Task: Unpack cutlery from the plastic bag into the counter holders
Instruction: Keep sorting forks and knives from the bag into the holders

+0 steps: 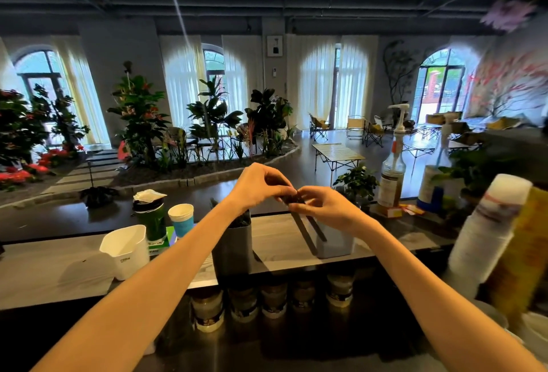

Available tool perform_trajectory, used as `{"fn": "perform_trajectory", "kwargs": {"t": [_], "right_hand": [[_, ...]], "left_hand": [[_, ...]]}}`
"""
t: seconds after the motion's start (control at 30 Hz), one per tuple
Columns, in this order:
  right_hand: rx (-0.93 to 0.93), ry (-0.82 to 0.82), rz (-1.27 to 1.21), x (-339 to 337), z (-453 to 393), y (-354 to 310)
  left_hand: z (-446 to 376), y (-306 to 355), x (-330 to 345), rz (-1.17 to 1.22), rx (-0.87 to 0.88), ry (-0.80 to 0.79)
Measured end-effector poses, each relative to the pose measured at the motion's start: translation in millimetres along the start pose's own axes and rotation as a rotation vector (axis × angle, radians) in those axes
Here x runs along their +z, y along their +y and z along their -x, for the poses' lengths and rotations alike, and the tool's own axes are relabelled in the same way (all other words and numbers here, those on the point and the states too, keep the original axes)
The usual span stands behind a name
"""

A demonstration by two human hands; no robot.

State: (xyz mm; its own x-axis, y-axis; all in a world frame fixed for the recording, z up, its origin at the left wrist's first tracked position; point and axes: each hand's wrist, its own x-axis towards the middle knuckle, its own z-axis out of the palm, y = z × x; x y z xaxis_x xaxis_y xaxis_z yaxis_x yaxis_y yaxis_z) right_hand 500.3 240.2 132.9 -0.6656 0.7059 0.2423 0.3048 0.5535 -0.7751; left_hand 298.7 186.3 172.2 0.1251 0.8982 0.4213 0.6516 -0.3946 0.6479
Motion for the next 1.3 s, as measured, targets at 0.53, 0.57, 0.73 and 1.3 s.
{"fn": "perform_trajectory", "kwargs": {"t": [0.53, 0.57, 0.73, 1.3], "right_hand": [[-0.211, 0.752, 0.236, -109, -6, 52], [-0.198, 0.746, 0.241, -110, -9, 59], [-0.177, 0.670, 0.290, -105, -23, 96], [-0.084, 0.518, 0.504, -79, -34, 164]], "left_hand": [[-115, 11, 61, -0.367, 0.238, 0.327], [-117, 5, 68, -0.393, 0.225, 0.319], [-120, -15, 93, -0.387, 0.211, 0.302], [-143, -27, 109, -0.456, 0.117, 0.216]]}}
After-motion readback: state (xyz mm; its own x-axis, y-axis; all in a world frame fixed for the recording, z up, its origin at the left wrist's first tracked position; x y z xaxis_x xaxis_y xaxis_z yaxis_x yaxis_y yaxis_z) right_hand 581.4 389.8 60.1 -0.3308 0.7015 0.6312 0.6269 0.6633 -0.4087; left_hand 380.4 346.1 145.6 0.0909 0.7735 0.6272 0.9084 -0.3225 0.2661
